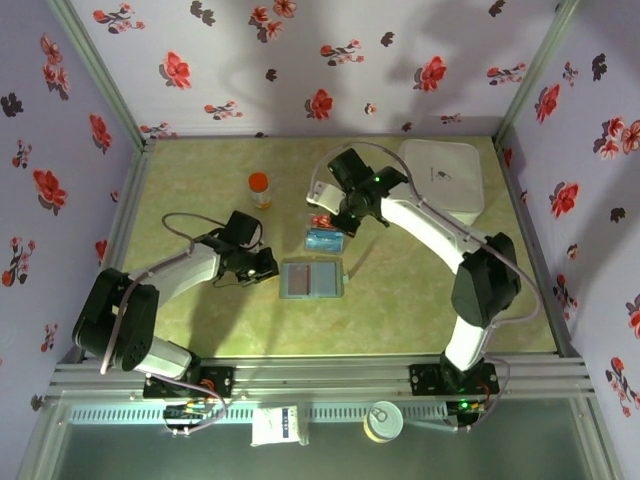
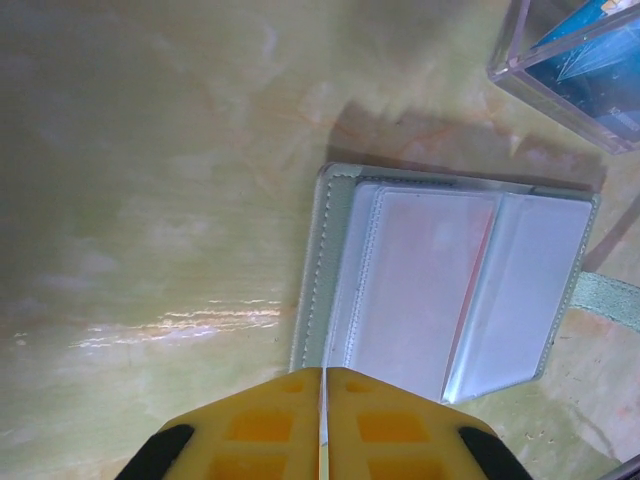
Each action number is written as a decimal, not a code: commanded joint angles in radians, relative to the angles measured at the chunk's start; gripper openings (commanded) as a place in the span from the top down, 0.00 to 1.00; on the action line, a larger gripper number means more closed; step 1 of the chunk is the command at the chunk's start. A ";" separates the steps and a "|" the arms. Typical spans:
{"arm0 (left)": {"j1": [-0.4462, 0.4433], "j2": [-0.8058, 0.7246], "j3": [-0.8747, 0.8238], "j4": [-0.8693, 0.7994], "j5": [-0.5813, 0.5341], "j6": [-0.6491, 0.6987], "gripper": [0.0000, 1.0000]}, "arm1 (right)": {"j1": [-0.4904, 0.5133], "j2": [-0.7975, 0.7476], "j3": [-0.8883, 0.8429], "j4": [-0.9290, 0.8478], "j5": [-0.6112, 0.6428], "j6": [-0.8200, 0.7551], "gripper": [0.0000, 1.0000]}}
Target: Take the credit cards out of the card holder
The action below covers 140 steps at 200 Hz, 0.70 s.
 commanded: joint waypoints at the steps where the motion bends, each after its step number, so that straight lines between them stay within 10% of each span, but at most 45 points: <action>1: 0.012 -0.030 -0.021 -0.010 -0.009 0.018 0.91 | -0.023 0.080 0.121 -0.114 -0.032 -0.122 1.00; 140: 0.046 -0.035 -0.041 -0.022 0.003 0.032 0.90 | -0.073 0.420 0.504 -0.307 -0.148 -0.198 1.00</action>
